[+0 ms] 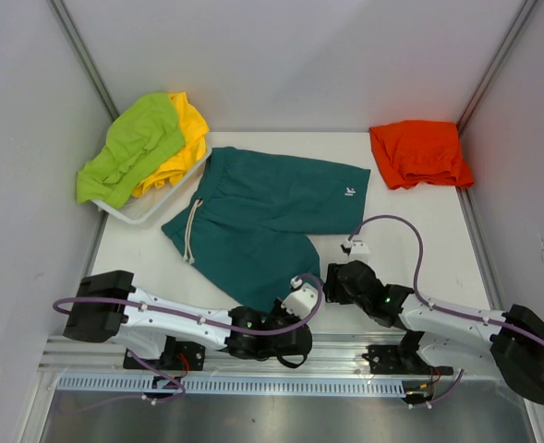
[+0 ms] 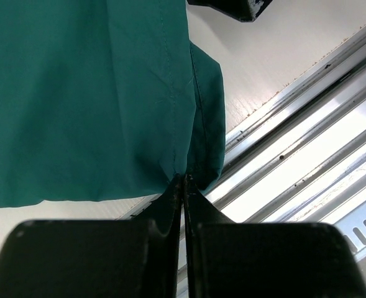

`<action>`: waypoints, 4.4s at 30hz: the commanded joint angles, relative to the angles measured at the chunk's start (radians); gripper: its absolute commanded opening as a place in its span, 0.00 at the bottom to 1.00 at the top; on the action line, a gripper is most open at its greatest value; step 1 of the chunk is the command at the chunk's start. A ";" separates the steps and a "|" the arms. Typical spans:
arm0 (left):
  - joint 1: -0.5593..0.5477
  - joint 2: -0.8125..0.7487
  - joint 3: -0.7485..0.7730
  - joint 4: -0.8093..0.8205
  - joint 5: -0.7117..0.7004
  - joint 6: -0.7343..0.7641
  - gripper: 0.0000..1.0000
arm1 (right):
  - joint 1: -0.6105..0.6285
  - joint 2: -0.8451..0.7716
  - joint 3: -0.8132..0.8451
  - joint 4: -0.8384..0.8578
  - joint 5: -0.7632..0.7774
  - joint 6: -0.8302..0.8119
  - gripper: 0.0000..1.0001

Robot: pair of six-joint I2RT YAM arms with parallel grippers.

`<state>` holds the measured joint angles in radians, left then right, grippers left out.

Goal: Fold and stack the shorts
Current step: Flatten the shorts out

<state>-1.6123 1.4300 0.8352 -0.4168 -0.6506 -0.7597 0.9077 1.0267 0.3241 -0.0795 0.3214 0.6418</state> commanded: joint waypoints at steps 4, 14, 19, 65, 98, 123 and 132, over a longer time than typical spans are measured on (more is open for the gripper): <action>0.006 -0.043 0.031 -0.005 -0.007 -0.018 0.00 | 0.011 0.090 0.064 0.124 0.080 -0.047 0.60; 0.008 -0.052 0.027 -0.010 -0.009 -0.020 0.00 | 0.033 0.098 0.070 0.222 0.051 -0.068 0.59; 0.008 -0.048 0.024 -0.007 -0.009 -0.020 0.00 | 0.031 0.105 0.082 0.239 0.042 -0.080 0.58; 0.011 -0.014 0.030 0.074 0.012 0.023 0.35 | -0.067 0.280 0.420 -0.214 0.154 -0.182 0.00; 0.068 0.346 0.245 0.167 -0.124 0.085 0.75 | -0.127 0.110 0.308 -0.115 -0.041 -0.117 0.00; 0.089 -0.046 0.071 0.010 -0.084 0.048 0.00 | -0.161 0.150 0.293 -0.063 -0.036 -0.156 0.00; 0.089 -0.124 0.048 -0.026 -0.064 0.034 0.00 | -0.148 0.177 0.297 -0.046 0.001 -0.168 0.26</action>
<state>-1.5284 1.3499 0.8944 -0.4107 -0.7219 -0.7048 0.7536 1.1969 0.6189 -0.1745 0.2836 0.4900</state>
